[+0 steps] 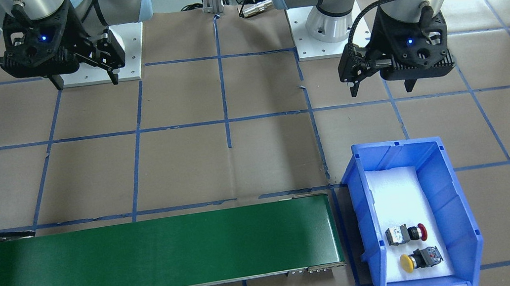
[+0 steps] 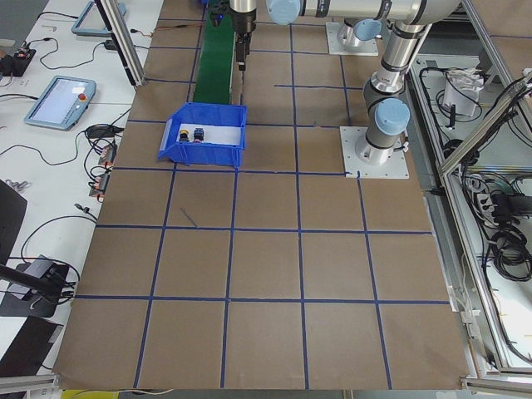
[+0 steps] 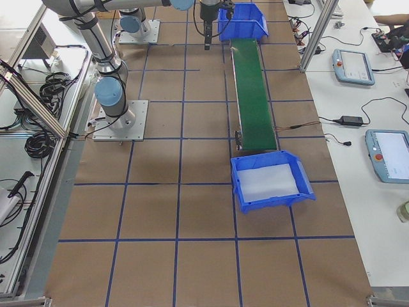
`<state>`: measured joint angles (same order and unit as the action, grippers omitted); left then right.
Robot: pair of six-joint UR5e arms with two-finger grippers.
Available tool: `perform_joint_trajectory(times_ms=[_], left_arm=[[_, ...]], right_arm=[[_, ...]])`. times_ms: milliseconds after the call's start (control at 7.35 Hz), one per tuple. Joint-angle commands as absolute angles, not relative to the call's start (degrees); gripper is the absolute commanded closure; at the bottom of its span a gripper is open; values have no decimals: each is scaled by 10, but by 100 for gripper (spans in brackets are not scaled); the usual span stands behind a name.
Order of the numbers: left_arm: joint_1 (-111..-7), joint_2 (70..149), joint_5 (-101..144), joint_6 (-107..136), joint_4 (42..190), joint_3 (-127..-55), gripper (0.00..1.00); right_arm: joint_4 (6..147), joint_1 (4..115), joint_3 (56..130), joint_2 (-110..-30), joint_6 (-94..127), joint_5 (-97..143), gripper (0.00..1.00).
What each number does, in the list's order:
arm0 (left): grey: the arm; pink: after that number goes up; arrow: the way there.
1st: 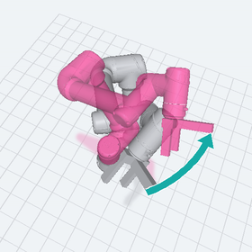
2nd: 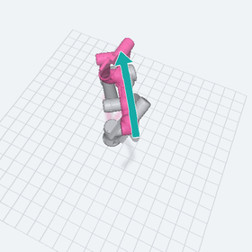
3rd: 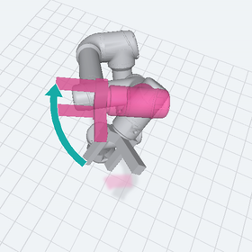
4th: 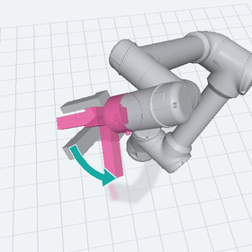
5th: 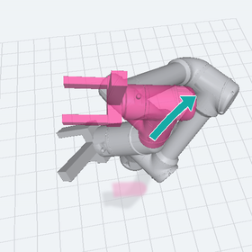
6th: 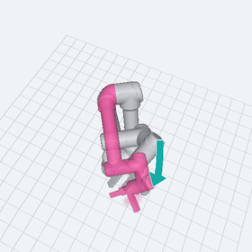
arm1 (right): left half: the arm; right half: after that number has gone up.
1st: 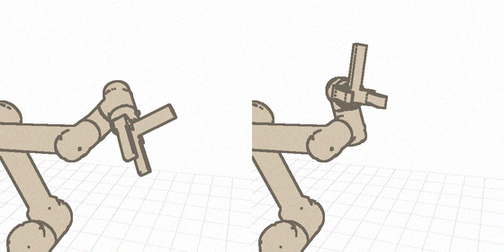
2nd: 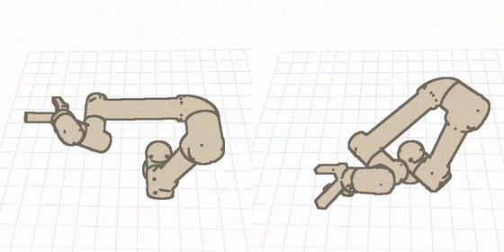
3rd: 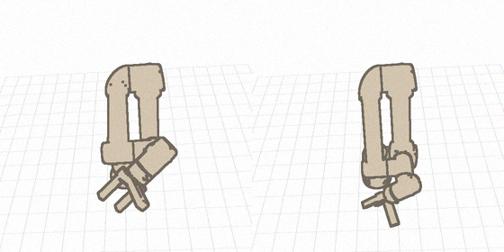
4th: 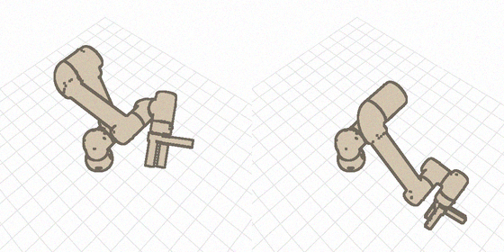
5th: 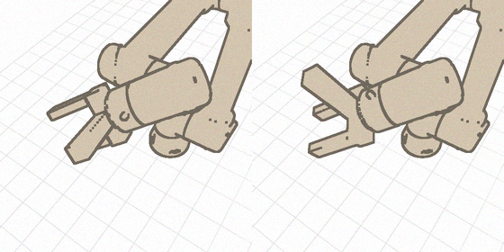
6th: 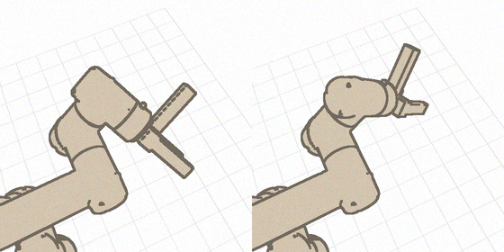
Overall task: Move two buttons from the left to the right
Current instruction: 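Lower the left gripper into the blue bin over the red-capped button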
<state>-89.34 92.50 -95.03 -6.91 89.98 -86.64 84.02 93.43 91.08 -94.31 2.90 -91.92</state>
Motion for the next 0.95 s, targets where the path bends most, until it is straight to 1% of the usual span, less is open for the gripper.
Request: perform_joint_trajectory(times_ms=[0, 272, 408, 544, 680, 816], left_arm=[[-902, 920, -952, -66, 906, -880, 0], [-885, 917, -944, -74, 904, -890, 0], [-853, 919, -940, -73, 901, -876, 0], [-824, 918, -946, -74, 903, -875, 0], [-792, 932, -940, -73, 899, -874, 0], [-778, 963, -930, -66, 836, -870, 0]], right_arm=[[841, 934, 911, -943, 29, -918, 0], [840, 934, 911, -943, 29, -918, 0], [841, 934, 911, -943, 29, -918, 0], [840, 934, 911, -943, 29, -918, 0], [841, 934, 911, -943, 29, -918, 0], [841, 934, 911, -943, 29, -918, 0]])
